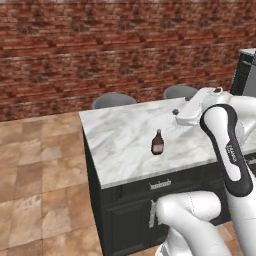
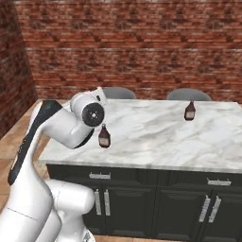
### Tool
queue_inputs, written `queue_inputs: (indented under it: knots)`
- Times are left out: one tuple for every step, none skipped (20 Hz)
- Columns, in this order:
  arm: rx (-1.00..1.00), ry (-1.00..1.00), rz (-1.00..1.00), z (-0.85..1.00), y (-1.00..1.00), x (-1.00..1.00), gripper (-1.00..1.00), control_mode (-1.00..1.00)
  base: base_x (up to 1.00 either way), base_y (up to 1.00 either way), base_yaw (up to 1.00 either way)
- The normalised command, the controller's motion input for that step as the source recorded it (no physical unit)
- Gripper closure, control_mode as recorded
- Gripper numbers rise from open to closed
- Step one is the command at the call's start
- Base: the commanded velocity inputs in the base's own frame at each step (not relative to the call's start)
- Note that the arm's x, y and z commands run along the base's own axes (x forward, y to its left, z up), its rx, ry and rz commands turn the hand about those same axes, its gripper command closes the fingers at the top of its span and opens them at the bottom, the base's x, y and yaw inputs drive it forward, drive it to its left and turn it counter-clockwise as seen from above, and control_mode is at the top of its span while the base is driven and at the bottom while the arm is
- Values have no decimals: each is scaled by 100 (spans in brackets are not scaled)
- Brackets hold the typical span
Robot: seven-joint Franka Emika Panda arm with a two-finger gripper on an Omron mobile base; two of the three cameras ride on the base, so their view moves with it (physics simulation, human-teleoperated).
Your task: The dining table condiment station is running low on ketchup. Refill the condiment station by opening the cabinet and taking the ketchup from the cabinet and placing it on the dining table.
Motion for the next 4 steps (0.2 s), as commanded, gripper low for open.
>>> queue_inputs:
  knots:
    - [0,0,0,100,-32,-100,-100,-100,0,0,0]
    - [0,0,0,100,-33,-100,-100,-100,0,0,0]
    - [0,0,0,100,-34,-100,-100,-100,0,0,0]
    - [0,1,0,100,-34,-100,-100,-100,0,0,0]
